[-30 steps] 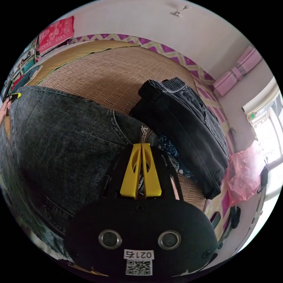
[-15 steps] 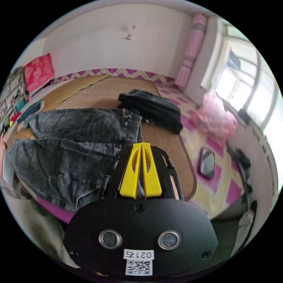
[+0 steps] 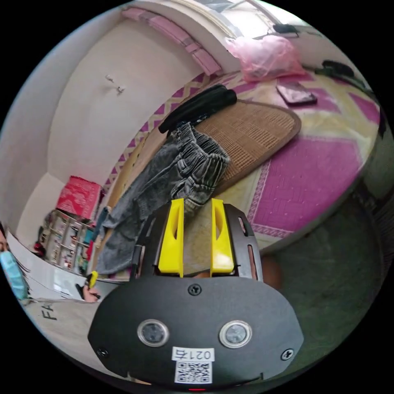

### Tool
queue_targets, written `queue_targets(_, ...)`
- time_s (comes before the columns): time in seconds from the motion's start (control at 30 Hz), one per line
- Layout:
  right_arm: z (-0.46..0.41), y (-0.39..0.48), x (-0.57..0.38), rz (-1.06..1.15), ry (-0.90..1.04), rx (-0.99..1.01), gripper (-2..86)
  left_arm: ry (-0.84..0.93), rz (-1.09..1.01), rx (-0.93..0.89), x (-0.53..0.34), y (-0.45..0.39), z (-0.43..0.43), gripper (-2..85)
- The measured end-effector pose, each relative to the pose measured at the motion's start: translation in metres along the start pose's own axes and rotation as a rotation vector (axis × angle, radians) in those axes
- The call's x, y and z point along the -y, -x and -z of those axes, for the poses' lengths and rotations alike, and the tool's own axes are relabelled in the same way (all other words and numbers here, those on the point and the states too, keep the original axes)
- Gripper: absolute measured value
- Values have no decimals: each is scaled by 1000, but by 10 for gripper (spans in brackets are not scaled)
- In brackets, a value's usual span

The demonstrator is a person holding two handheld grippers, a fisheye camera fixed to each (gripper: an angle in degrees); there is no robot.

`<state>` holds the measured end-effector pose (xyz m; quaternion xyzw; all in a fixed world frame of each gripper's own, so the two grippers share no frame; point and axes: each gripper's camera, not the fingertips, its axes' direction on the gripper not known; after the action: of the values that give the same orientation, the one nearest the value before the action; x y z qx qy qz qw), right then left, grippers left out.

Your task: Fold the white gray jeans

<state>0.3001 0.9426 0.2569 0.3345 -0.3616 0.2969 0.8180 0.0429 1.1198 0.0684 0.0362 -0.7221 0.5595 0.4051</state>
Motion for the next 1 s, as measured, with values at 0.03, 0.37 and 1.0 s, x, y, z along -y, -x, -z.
queue_targets(0.03,-2,-10,-9,-40,0,58,104,-10,22,-12,-4,4,9,54)
queue_targets(0.37,-3,-55,-76,-148,1,208,65,-53,145,-68,-36,35,46,63)
queue_targets(1.0,-34,-82,-153,-207,22,284,60,74,237,-22,-52,54,1,78)
